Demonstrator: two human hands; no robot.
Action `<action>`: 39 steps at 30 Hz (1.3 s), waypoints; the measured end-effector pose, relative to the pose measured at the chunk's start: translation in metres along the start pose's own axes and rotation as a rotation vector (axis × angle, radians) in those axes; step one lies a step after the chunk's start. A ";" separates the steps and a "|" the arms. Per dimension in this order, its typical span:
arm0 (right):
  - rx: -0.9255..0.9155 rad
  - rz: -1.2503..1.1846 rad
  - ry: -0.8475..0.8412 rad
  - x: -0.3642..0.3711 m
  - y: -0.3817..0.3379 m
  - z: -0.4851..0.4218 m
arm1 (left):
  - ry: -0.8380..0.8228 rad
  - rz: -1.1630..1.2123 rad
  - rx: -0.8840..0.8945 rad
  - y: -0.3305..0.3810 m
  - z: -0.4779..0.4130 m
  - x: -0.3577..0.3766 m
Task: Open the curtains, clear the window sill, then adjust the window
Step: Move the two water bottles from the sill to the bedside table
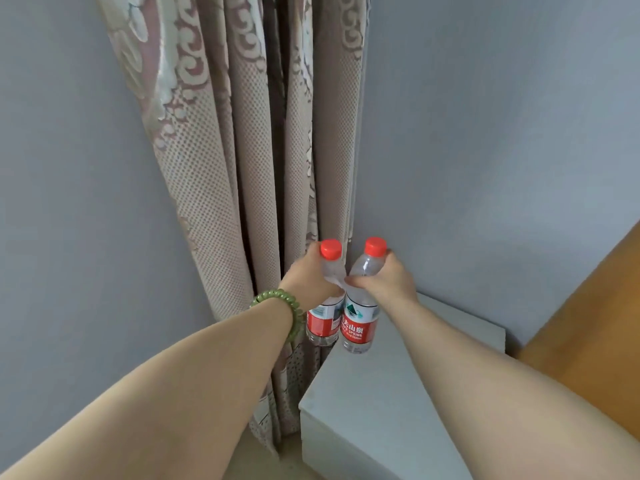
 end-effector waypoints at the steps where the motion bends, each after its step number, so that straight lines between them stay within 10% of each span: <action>1: 0.003 -0.009 -0.013 -0.004 0.005 -0.011 | -0.019 0.005 0.002 0.005 -0.011 0.009; 39: 0.282 0.004 -0.075 -0.026 0.213 -0.225 | -0.276 -0.177 -0.081 0.011 -0.230 0.251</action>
Point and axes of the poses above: each hand's wrist, its own z-axis away from the middle knuckle, its own x-axis out of the palm, y = z × x, the point moved 10 cm from there along -z, towards the middle knuckle, and after that the axes turned 4 degrees about z, right-handed, at the moved point
